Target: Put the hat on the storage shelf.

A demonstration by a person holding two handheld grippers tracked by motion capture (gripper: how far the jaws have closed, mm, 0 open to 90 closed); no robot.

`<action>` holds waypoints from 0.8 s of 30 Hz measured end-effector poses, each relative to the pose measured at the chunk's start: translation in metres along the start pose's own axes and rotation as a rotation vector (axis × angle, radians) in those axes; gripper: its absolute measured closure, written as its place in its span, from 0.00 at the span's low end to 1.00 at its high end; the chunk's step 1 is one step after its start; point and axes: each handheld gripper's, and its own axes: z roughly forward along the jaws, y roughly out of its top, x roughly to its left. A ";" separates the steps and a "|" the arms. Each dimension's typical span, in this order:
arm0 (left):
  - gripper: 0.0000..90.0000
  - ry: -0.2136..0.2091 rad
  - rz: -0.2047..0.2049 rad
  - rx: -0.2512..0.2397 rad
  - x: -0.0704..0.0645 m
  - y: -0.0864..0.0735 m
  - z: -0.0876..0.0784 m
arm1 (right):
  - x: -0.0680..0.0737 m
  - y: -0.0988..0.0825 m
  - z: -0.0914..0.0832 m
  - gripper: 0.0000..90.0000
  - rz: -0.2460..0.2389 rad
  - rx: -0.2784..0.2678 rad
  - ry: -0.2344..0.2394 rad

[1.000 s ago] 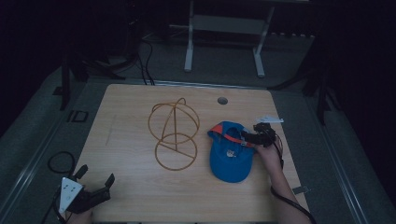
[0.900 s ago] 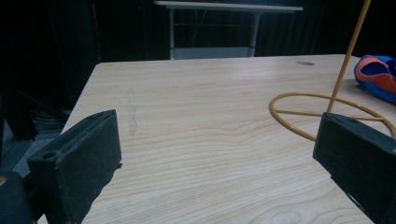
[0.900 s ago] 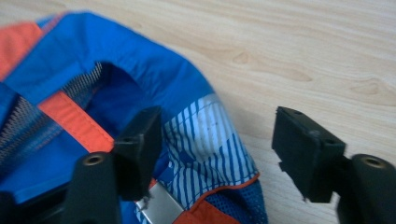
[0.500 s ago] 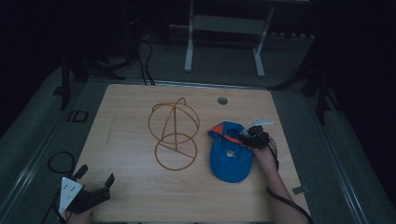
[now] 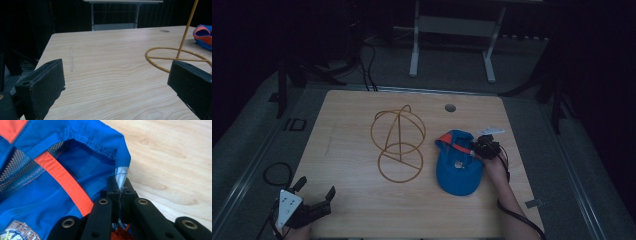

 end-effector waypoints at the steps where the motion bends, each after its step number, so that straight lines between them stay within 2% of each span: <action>1: 0.02 0.000 0.001 0.001 0.000 0.000 0.000 | 0.000 0.002 -0.003 0.99 -0.003 -0.008 0.002; 7: 0.02 0.001 -0.010 -0.004 0.001 0.001 -0.001 | 0.002 0.014 -0.023 0.99 -0.024 -0.063 -0.003; 12: 0.02 0.015 0.003 0.006 0.001 0.001 -0.001 | 0.008 0.025 -0.042 0.99 -0.056 -0.115 -0.006; 14: 0.02 0.015 0.003 0.006 0.001 0.001 -0.001 | 0.009 0.027 -0.045 0.99 -0.068 -0.119 -0.009; 15: 0.05 0.021 0.007 0.016 0.002 0.000 -0.002 | 0.012 0.033 -0.055 0.99 -0.077 -0.149 -0.003; 18: 0.05 0.014 -0.003 0.007 0.002 0.001 -0.002 | 0.014 0.040 -0.066 0.99 -0.077 -0.179 0.009; 20: 0.05 0.028 0.011 0.015 0.001 0.002 -0.002 | 0.015 0.044 -0.073 0.99 -0.084 -0.197 0.006; 22: 0.05 0.034 0.006 0.023 0.000 0.002 -0.002 | 0.017 0.048 -0.080 0.99 -0.087 -0.210 0.008; 24: 0.05 0.026 -0.020 0.043 0.000 0.003 -0.001 | 0.018 0.051 -0.087 0.99 -0.097 -0.225 0.006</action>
